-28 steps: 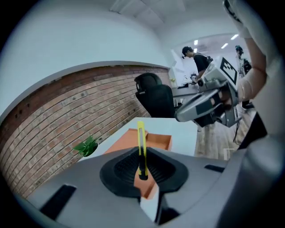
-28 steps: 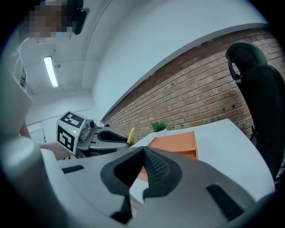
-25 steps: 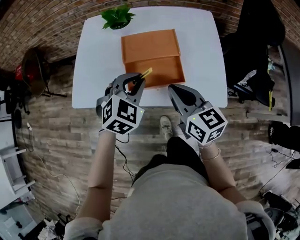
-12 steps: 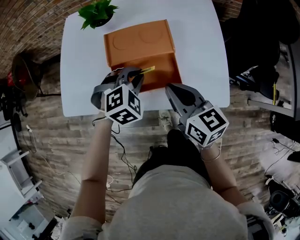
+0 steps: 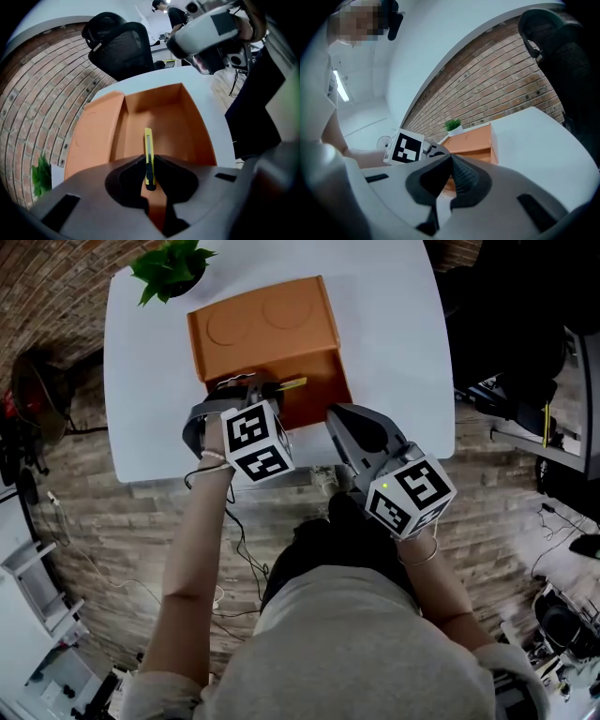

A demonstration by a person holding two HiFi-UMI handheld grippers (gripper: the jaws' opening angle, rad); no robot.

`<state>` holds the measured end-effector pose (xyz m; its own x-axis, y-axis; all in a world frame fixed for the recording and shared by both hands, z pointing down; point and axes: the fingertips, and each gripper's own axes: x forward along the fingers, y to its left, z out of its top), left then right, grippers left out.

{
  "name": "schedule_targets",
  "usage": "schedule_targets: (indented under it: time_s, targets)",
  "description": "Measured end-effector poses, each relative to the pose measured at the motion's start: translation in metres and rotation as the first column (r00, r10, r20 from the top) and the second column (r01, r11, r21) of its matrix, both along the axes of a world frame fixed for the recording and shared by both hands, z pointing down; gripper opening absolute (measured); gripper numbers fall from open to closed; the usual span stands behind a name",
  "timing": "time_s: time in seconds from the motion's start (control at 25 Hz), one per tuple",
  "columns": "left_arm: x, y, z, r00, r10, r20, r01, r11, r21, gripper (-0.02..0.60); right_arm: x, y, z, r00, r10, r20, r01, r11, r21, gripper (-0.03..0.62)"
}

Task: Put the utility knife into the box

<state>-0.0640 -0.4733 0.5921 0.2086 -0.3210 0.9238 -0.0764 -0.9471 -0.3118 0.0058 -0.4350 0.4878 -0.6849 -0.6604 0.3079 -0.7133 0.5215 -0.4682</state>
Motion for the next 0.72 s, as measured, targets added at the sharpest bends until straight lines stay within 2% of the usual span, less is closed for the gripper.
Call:
schedule_targets:
  time_s: [0.32,0.48,0.6,0.72]
  targets:
    - [0.0,-0.002,0.01,1.0,0.012,0.001,-0.012,1.0,-0.018,0.052,0.0,-0.01,0.003,1.0,-0.004,0.011,0.004,1.0,0.006,-0.002]
    - [0.002,0.0,0.008,1.0,-0.007,-0.03,0.006,0.999,-0.034,0.052,0.002,-0.012,0.0,1.0,-0.001,0.004,0.001,1.0,0.005,-0.002]
    - [0.004,0.002,0.004,0.998,-0.017,-0.063,0.014,0.999,-0.047,0.101,0.003,-0.013,-0.001,1.0,-0.002,-0.01,0.002,1.0,0.007,-0.002]
    - [0.009,0.002,-0.006,0.99,-0.05,-0.13,0.045,0.998,-0.043,0.107,0.003,-0.014,-0.002,1.0,-0.006,-0.014,0.007,1.0,0.011,-0.002]
